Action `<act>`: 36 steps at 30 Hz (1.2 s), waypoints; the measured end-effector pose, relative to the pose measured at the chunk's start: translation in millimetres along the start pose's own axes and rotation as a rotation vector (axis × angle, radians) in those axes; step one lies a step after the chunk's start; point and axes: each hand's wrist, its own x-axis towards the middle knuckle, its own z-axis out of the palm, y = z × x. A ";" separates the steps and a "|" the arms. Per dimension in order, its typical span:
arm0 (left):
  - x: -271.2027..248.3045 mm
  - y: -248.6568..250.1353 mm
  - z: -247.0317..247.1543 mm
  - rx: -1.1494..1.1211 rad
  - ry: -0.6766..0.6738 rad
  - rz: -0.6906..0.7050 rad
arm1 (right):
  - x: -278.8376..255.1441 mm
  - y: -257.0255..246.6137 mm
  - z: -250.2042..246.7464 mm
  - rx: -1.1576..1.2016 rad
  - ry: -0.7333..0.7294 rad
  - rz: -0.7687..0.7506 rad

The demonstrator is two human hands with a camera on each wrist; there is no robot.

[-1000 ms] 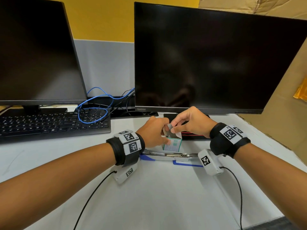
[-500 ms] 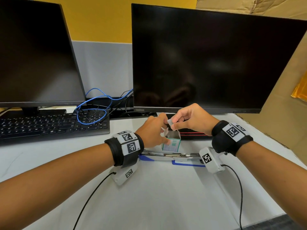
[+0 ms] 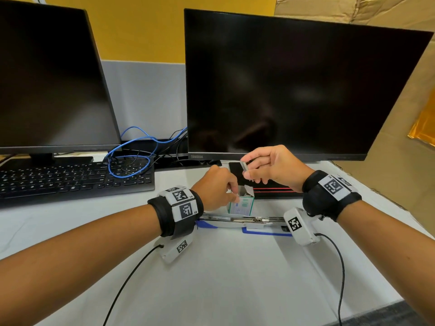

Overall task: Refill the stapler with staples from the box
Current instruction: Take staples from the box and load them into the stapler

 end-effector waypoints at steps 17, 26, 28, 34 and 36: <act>1.2 2.5 -0.1 -0.089 0.010 -0.060 | 2.5 -1.1 18.2 -0.498 -0.151 -0.091; 2.7 5.2 1.1 -0.142 0.009 -0.089 | -10.1 -0.8 -0.7 -0.516 -0.068 -0.083; 5.3 10.0 3.8 -0.144 0.011 -0.085 | -16.9 -1.2 -1.3 -0.596 -0.120 -0.093; 7.2 24.2 7.9 -0.162 -0.006 -0.048 | -24.9 7.6 8.1 -0.787 -0.145 -0.069; 3.4 22.4 6.1 -0.109 -0.023 -0.051 | -26.4 7.0 5.2 -0.805 -0.136 -0.056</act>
